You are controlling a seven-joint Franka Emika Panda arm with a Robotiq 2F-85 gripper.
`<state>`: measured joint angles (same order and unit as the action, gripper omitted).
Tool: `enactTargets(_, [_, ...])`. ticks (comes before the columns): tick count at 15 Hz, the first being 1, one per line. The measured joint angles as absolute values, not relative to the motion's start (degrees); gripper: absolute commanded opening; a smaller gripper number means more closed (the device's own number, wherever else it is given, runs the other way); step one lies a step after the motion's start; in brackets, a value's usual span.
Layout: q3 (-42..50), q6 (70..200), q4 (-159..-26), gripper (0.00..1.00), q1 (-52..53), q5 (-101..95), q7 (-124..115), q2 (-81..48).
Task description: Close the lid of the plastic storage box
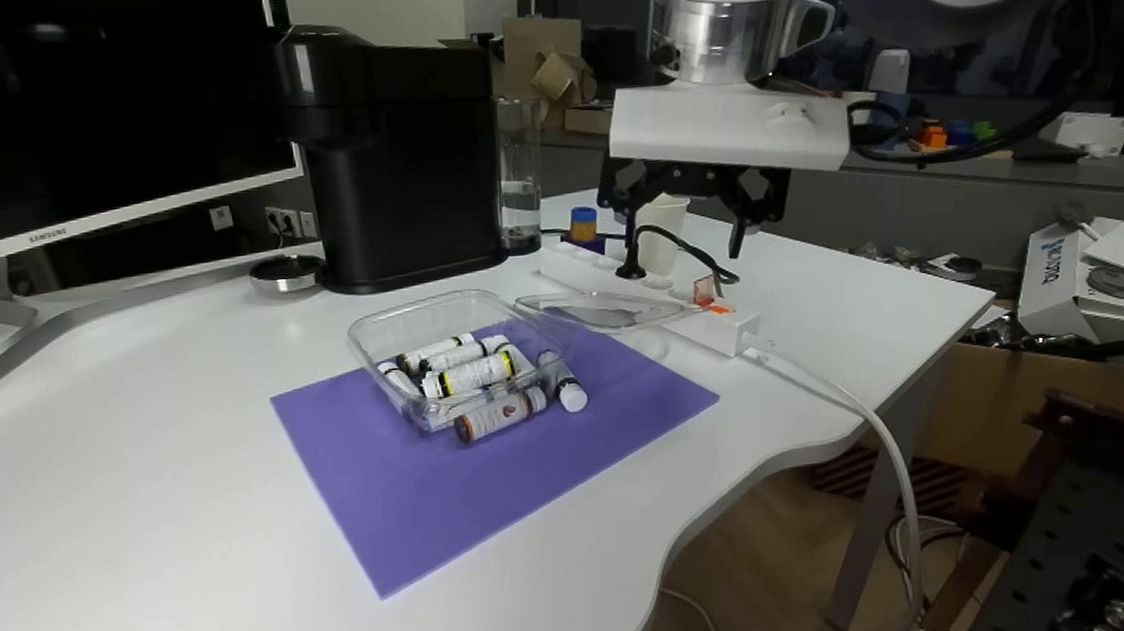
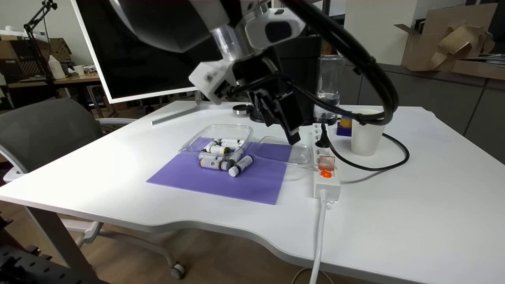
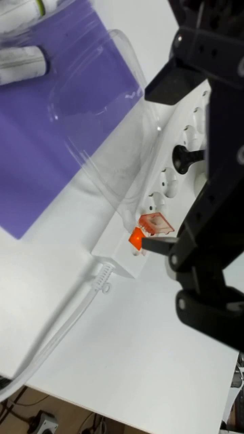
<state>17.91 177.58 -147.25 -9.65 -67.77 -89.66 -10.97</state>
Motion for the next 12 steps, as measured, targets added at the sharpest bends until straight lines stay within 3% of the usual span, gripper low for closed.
enactTargets(12, [25.94,186.01,-137.03,1.0,-4.25,-71.41,-121.7,-19.77])
